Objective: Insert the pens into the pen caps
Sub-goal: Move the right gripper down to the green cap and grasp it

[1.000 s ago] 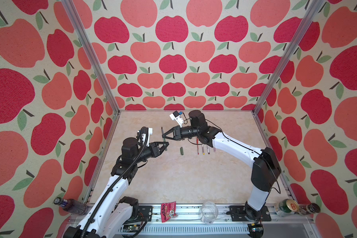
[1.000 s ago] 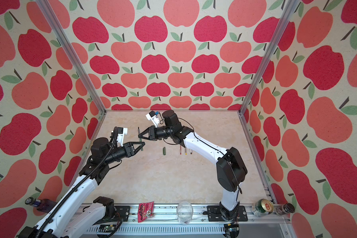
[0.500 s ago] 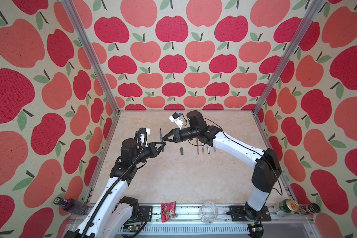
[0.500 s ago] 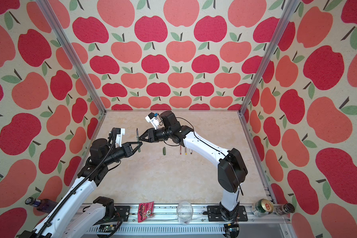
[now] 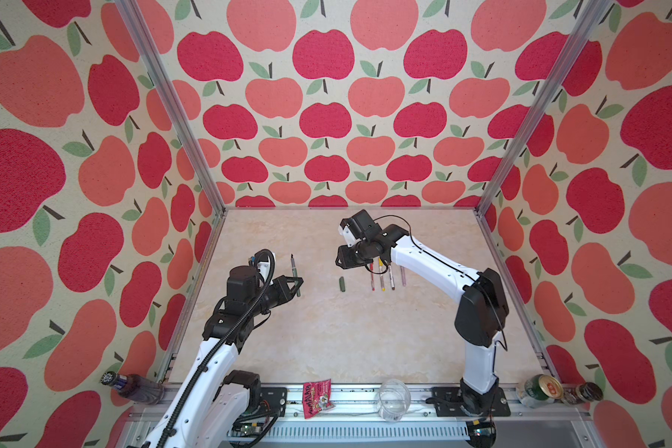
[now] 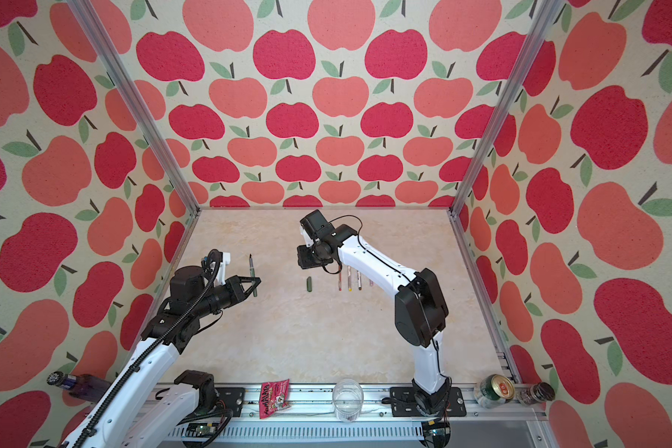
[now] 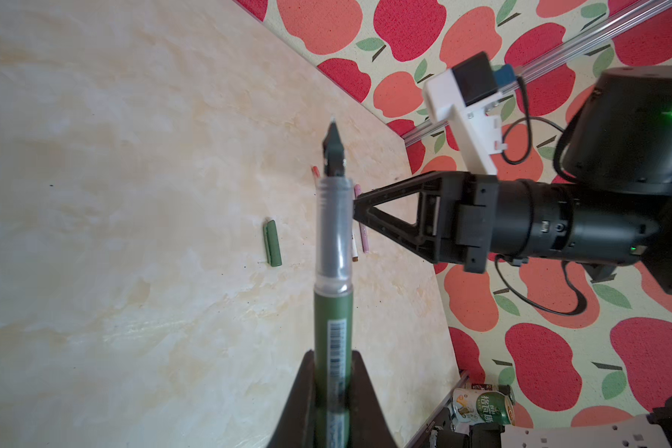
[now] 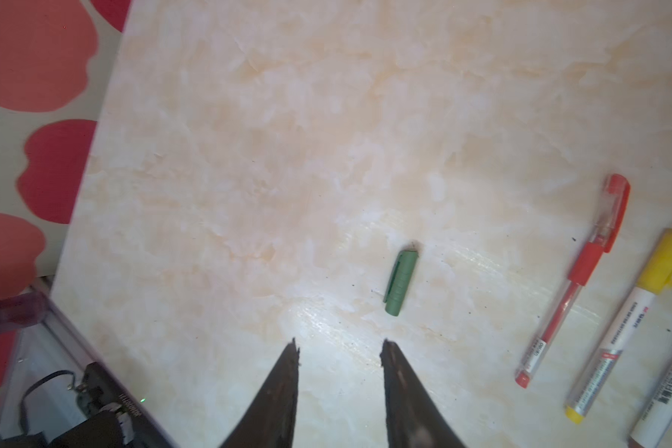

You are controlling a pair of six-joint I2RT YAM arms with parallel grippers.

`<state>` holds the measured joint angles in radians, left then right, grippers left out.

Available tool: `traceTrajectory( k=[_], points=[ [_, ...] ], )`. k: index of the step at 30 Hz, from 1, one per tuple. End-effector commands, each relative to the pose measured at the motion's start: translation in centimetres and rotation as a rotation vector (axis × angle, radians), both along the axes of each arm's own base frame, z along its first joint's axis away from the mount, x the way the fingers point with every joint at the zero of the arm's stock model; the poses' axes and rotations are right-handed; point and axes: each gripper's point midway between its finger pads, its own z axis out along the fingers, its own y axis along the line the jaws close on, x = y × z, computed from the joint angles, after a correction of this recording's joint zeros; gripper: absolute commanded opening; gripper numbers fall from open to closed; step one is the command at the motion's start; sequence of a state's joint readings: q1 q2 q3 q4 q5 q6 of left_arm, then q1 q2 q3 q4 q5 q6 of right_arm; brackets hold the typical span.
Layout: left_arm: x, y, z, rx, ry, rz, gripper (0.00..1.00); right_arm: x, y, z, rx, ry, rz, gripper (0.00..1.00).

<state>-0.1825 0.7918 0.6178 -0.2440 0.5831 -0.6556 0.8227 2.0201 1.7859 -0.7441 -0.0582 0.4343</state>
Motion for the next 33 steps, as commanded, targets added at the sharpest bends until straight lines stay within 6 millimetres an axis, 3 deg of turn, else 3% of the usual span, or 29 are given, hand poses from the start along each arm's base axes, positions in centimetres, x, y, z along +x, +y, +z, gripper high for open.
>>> traceTrajectory(
  k=[1,6,13,33],
  points=[
    [-0.7,-0.2,-1.0,-0.003,0.037,-0.025,0.02,-0.4,-2.4,-4.6,-0.243,0.018,0.037,0.42],
    [-0.9,-0.3,-1.3,-0.007,0.051,-0.026,0.02,0.1,-1.3,-7.5,-0.283,0.034,0.071,0.45],
    [-0.8,-0.4,-1.3,-0.015,0.052,-0.024,0.02,0.2,-1.1,-9.6,-0.327,0.051,0.086,0.44],
    [-0.9,-0.3,-0.8,-0.020,0.040,-0.020,0.03,-1.0,-1.2,-12.8,-0.389,0.090,0.118,0.25]
  ],
)
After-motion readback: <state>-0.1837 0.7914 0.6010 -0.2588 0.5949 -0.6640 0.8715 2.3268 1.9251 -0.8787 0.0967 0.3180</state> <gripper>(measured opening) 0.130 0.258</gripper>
